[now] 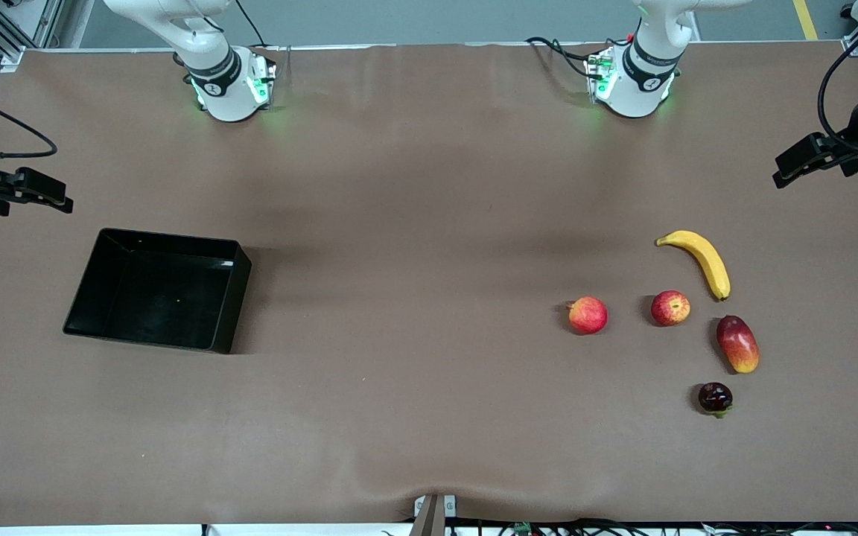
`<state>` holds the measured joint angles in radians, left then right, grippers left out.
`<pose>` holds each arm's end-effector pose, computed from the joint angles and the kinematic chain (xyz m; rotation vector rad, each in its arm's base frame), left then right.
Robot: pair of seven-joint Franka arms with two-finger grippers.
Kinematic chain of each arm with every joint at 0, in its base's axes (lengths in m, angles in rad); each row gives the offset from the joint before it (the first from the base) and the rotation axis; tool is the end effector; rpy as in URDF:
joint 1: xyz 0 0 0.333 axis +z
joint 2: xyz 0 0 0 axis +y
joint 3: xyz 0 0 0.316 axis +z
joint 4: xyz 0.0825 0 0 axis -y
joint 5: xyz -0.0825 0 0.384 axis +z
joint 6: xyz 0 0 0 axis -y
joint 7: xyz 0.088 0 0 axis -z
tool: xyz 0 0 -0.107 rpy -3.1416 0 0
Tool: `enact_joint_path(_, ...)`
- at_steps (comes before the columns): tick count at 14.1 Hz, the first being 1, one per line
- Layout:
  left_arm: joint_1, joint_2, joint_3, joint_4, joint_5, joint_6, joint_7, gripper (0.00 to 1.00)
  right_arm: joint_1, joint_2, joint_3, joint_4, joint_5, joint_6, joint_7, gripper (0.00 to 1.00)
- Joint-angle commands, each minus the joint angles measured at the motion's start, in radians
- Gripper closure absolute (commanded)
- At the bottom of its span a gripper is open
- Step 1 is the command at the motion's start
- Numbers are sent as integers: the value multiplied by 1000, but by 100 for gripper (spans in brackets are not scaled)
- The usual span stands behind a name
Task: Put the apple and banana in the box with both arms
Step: 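Reach the left gripper down to the red-yellow apple beside the banana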
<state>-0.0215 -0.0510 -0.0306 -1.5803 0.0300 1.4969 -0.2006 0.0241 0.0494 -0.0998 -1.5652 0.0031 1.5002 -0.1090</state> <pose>0.5305 -0.0247 0.6414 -3.0972 -0.2332 0.0438 0.5589 -0.0407 0.5939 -3.1274 -0.0519 0.1782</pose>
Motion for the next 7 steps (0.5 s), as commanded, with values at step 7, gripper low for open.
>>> enact_joint_path(7, 6, 46, 5, 13, 1, -20, -2, 0, -26, 3, 9, -9, -12, 8, -14, 0)
